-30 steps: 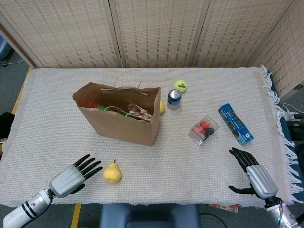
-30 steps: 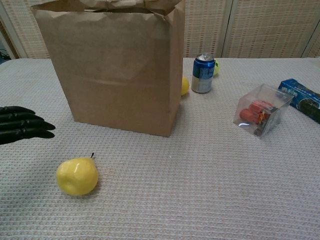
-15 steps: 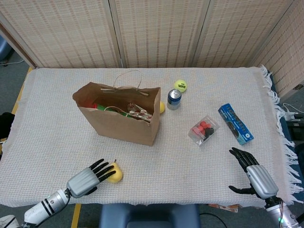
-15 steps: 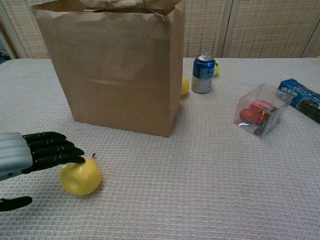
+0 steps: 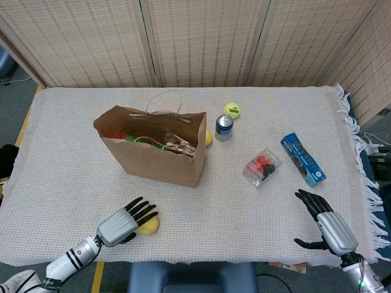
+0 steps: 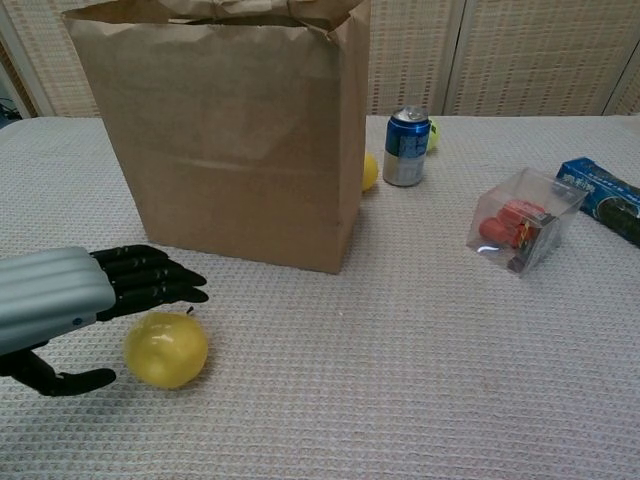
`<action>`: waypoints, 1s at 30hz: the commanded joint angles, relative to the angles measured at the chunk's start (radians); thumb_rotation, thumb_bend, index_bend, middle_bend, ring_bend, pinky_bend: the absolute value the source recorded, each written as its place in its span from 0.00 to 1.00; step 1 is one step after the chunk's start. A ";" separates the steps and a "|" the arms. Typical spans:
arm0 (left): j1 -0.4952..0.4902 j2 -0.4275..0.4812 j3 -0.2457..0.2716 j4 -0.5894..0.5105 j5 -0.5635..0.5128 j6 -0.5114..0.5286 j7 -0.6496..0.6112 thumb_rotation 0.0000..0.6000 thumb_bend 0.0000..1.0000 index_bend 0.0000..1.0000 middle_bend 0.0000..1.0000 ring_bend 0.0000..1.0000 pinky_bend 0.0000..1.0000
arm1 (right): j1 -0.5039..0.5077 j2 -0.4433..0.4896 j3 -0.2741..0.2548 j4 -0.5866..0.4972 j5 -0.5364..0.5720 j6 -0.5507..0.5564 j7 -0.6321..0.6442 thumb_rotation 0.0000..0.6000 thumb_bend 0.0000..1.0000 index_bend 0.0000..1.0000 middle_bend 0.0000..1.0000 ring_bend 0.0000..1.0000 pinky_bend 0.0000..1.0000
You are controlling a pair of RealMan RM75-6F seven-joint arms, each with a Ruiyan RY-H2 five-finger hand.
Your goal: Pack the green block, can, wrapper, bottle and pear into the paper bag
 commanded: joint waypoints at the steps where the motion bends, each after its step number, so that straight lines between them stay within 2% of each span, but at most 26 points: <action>1: -0.010 -0.005 0.001 -0.006 -0.005 -0.016 0.007 1.00 0.35 0.00 0.00 0.00 0.04 | 0.000 0.001 0.000 0.000 0.000 0.001 0.001 1.00 0.01 0.00 0.00 0.00 0.06; 13: -0.021 -0.067 0.008 0.058 -0.043 -0.047 0.013 1.00 0.35 0.01 0.00 0.00 0.07 | 0.000 0.003 0.001 -0.001 -0.003 0.004 0.006 1.00 0.01 0.00 0.00 0.00 0.06; 19: -0.015 -0.098 0.015 0.101 -0.056 -0.034 -0.020 1.00 0.40 0.15 0.02 0.02 0.13 | 0.000 0.003 0.002 -0.001 -0.001 0.004 0.007 1.00 0.01 0.00 0.00 0.00 0.06; 20: -0.013 -0.104 0.017 0.110 -0.052 -0.025 -0.023 1.00 0.42 0.18 0.04 0.04 0.16 | -0.001 0.003 0.002 -0.001 -0.001 0.005 0.007 1.00 0.01 0.00 0.00 0.00 0.06; 22: -0.006 -0.117 0.024 0.130 -0.040 -0.002 -0.032 1.00 0.48 0.32 0.14 0.13 0.26 | 0.000 0.003 0.002 -0.001 0.000 0.003 0.007 1.00 0.01 0.00 0.00 0.00 0.06; 24: 0.005 -0.132 0.027 0.155 -0.026 0.036 -0.031 1.00 0.54 0.51 0.32 0.29 0.41 | 0.000 0.003 0.001 -0.002 0.000 0.001 0.006 1.00 0.01 0.00 0.00 0.00 0.06; 27: 0.021 -0.147 0.031 0.185 -0.011 0.086 -0.045 1.00 0.58 0.65 0.54 0.51 0.62 | 0.000 0.004 0.001 -0.003 0.001 0.001 0.006 1.00 0.01 0.00 0.00 0.00 0.06; 30: 0.030 -0.139 0.026 0.194 -0.009 0.123 -0.053 1.00 0.60 0.69 0.62 0.59 0.68 | -0.001 0.004 0.002 -0.003 0.002 0.002 0.007 1.00 0.01 0.00 0.00 0.00 0.06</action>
